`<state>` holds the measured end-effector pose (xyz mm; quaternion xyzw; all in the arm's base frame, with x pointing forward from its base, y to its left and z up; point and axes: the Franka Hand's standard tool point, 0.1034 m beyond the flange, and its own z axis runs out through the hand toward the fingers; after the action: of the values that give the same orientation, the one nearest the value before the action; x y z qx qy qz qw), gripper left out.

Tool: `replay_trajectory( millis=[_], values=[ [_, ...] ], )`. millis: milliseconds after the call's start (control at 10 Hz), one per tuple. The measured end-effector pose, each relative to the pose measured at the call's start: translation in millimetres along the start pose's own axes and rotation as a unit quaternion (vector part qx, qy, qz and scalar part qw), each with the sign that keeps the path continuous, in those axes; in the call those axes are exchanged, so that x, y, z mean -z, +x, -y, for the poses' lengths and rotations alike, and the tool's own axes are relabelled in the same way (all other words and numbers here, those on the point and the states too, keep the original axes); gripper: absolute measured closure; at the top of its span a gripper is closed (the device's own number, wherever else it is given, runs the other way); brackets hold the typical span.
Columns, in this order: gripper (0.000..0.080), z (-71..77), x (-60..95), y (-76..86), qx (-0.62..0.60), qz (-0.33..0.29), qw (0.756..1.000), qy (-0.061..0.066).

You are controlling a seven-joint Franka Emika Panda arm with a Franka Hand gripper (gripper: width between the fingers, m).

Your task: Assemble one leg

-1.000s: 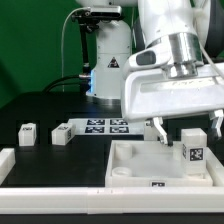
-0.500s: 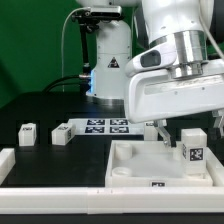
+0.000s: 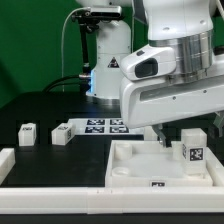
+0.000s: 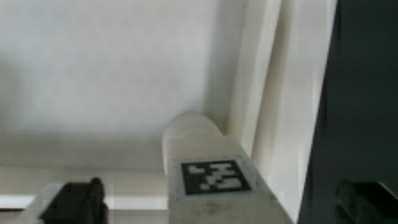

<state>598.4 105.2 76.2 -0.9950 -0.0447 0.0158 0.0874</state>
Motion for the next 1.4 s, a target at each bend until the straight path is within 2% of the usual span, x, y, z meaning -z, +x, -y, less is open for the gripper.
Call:
replay_trajectory(
  millis=[400, 600, 700, 800, 1100, 1300, 1400],
  values=[
    [0.0151, -0.2, -0.5, -0.2, 0.000, 0.000, 1.000, 0.000],
    [0.0415, -0.3, -0.7, -0.3, 0.000, 0.001, 1.000, 0.000],
    [0.0415, -0.4, -0.8, -0.3, 0.000, 0.001, 1.000, 0.000],
    [0.0509, -0.4, -0.8, -0.3, 0.000, 0.001, 1.000, 0.000],
    [0.0509, -0.2, -0.8, -0.3, -0.010, 0.001, 1.000, 0.001],
    [0.0509, 0.9, -0.7, 0.4, -0.081, -0.001, 0.997, 0.002],
    [0.0509, 1.6, -0.8, 2.4, -0.176, -0.011, 0.984, 0.006]
  ],
)
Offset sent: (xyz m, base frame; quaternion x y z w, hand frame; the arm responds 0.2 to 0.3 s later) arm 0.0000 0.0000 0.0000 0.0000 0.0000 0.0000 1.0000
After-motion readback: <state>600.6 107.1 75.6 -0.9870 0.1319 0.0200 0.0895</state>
